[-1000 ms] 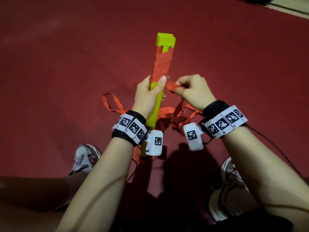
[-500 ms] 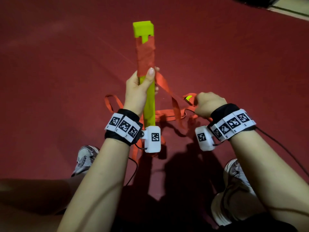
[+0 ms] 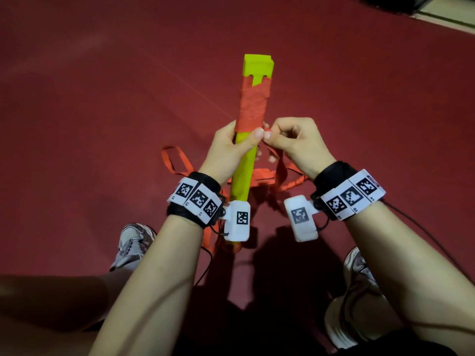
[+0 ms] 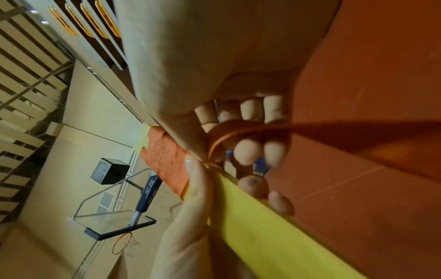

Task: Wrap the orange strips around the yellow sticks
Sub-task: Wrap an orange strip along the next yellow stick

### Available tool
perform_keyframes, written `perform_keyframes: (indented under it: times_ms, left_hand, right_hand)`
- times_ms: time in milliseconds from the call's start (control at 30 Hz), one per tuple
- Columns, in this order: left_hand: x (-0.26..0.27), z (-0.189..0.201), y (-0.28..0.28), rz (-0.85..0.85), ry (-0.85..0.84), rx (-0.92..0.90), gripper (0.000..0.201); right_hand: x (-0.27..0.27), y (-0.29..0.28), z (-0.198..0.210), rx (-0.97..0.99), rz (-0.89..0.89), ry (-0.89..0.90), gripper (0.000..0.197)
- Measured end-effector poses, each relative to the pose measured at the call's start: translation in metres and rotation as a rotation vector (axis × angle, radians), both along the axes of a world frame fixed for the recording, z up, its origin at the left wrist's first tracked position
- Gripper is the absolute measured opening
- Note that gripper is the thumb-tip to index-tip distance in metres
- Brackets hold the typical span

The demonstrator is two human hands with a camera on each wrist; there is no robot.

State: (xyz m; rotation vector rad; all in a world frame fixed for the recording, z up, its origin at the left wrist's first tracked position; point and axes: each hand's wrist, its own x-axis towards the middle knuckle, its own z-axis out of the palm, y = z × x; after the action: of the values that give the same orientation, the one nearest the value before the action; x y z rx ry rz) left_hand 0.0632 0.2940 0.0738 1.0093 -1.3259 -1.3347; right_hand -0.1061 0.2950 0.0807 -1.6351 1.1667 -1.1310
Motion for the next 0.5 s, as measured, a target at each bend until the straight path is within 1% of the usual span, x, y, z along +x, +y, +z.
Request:
perform_keyframes:
  times_ms: [67, 133, 233, 267, 333, 400, 433, 467, 500]
  left_hand:
    - [0.000, -0.004, -0.002, -0.035, -0.029, -0.020, 0.019]
    - [0.000, -0.008, -0.004, -0.056, -0.068, -0.035, 0.025]
    - [-0.007, -0.009, -0.004, -0.028, -0.128, -0.061, 0.020]
    - [-0.011, -0.013, -0.005, 0.007, -0.138, -0.065, 0.020]
    - [-0.022, -0.018, -0.002, 0.109, -0.174, -0.064, 0.028]
    - [-0.030, -0.023, 0.002, 0.220, -0.303, -0.116, 0.029]
    - [-0.034, -0.022, 0.008, 0.249, -0.393, -0.145, 0.029]
    - [-0.038, -0.025, 0.011, 0.262, -0.449, -0.169, 0.030]
    - [-0.043, -0.024, 0.016, 0.242, -0.448, -0.174, 0.033]
  right_hand:
    - [-0.004, 0.001, 0.006, 0.008, -0.008, 0.066, 0.034]
    - [-0.010, 0.000, 0.013, -0.052, -0.024, 0.219, 0.030]
    - [-0.008, 0.002, 0.024, -0.146, -0.042, 0.416, 0.026]
    - [-0.004, 0.004, 0.026, -0.174, -0.055, 0.458, 0.029]
    - [0.004, 0.009, 0.029, -0.193, -0.110, 0.516, 0.043]
    - [0.010, 0.013, 0.029, -0.183, -0.186, 0.539, 0.059]
    - [0.012, 0.013, 0.028, -0.166, -0.219, 0.538, 0.062]
    - [0.013, 0.013, 0.027, -0.149, -0.250, 0.533, 0.063]
    - [0.012, 0.012, 0.026, -0.139, -0.275, 0.533, 0.061]
